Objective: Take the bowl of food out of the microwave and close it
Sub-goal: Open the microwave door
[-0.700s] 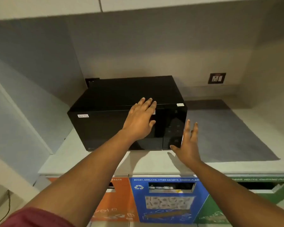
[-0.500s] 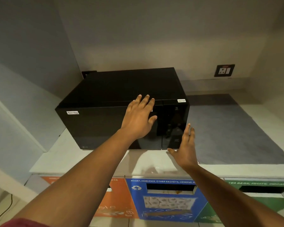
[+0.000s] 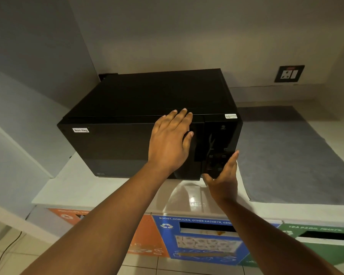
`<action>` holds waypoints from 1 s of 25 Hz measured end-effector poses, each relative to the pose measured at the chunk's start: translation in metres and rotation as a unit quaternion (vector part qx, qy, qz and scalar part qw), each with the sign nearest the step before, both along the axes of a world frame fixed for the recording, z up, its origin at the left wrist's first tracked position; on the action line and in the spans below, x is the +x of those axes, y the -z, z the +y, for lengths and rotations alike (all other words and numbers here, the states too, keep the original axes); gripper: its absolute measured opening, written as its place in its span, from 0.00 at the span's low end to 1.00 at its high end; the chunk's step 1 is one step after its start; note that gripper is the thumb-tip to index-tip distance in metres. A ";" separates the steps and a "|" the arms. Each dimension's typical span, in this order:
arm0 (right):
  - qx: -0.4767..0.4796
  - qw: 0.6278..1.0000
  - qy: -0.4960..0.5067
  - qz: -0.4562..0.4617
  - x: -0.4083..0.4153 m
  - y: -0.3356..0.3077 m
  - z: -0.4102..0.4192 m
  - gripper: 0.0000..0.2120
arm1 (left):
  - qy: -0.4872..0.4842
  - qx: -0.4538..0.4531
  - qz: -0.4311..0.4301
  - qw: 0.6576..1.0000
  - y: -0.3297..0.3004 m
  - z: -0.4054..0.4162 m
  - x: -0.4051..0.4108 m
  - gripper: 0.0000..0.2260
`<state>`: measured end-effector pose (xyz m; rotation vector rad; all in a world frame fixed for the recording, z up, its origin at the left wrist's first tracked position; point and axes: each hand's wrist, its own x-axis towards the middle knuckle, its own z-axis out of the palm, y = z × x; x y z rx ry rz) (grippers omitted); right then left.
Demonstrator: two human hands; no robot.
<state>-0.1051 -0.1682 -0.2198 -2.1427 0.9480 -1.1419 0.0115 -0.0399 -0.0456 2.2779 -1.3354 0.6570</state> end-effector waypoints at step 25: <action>-0.225 0.919 -0.062 0.318 0.035 -0.189 0.039 0.38 | -0.177 0.342 0.282 0.879 -0.083 0.145 -0.027 0.28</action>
